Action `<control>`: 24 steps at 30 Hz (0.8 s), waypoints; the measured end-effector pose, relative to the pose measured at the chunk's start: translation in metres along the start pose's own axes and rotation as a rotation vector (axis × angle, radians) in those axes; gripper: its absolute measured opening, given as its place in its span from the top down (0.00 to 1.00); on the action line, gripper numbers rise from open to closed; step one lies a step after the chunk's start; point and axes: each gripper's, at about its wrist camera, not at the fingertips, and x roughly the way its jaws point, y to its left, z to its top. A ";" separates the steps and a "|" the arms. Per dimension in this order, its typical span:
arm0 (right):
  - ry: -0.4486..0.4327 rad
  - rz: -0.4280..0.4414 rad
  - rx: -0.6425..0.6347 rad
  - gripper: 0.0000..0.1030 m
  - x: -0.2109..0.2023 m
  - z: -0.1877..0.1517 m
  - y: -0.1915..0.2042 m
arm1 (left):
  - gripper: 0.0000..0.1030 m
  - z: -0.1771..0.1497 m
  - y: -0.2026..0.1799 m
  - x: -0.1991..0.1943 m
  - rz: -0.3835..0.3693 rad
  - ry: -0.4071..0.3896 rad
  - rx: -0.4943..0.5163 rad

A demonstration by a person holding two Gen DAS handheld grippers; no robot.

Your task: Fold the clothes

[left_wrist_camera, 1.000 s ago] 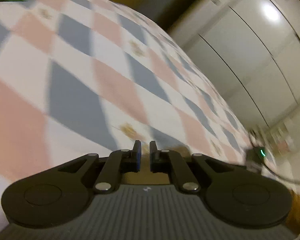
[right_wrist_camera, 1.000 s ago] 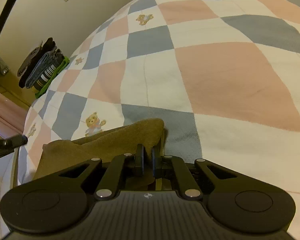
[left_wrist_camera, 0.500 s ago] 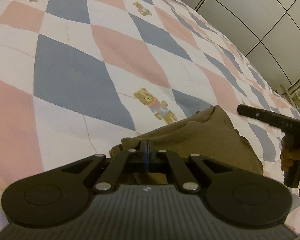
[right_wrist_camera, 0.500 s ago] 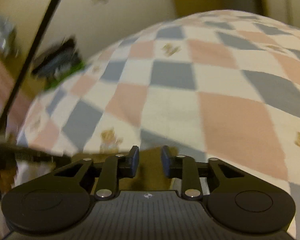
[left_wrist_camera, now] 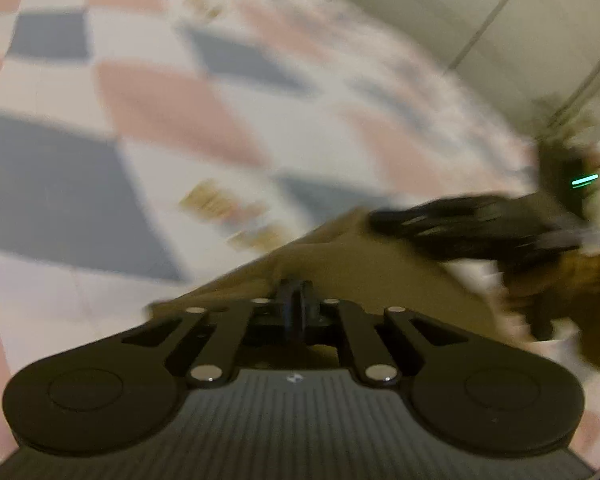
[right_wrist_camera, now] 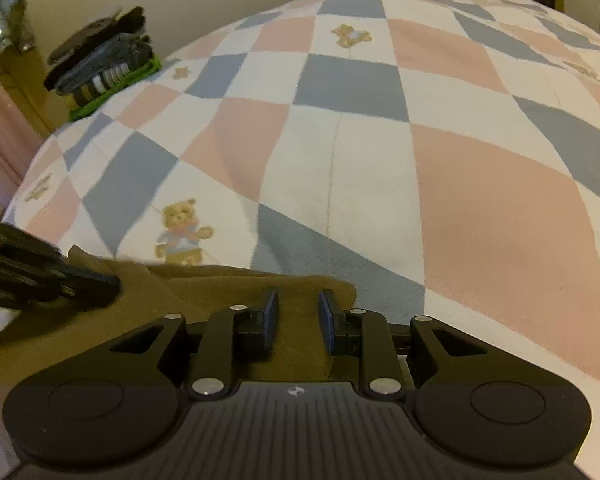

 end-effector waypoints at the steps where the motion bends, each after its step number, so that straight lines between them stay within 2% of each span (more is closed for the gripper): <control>1: -0.002 -0.006 0.011 0.72 0.001 0.001 -0.001 | 0.97 0.000 0.004 0.002 -0.001 0.002 -0.020; 3: -0.019 -0.023 0.034 0.71 -0.007 0.003 0.000 | 0.97 0.001 0.006 0.000 0.003 0.005 -0.038; 6: -0.112 -0.086 0.049 0.71 -0.039 -0.001 0.006 | 0.97 0.002 0.000 -0.008 0.025 0.002 -0.014; 9: -0.212 -0.058 0.083 0.70 -0.085 -0.018 0.013 | 0.98 -0.001 0.002 -0.024 0.034 -0.025 -0.048; 13: -0.248 0.038 0.041 0.70 -0.128 -0.054 0.038 | 0.96 -0.010 -0.005 -0.064 0.035 -0.076 -0.065; 16: -0.231 0.042 0.011 0.70 -0.131 -0.075 0.057 | 0.95 -0.028 -0.026 -0.094 -0.040 -0.091 -0.058; 19: -0.218 0.024 0.009 0.70 -0.118 -0.087 0.068 | 0.95 -0.042 -0.053 -0.097 -0.082 -0.098 -0.023; 21: -0.195 -0.012 -0.001 0.70 -0.100 -0.091 0.073 | 0.92 -0.053 -0.067 -0.080 -0.040 -0.074 0.020; 23: -0.161 -0.032 -0.013 0.70 -0.083 -0.095 0.074 | 0.92 -0.062 -0.066 -0.061 0.010 -0.058 0.022; 24: -0.148 -0.038 -0.020 0.70 -0.075 -0.098 0.073 | 0.92 -0.067 -0.061 -0.050 0.067 -0.042 0.020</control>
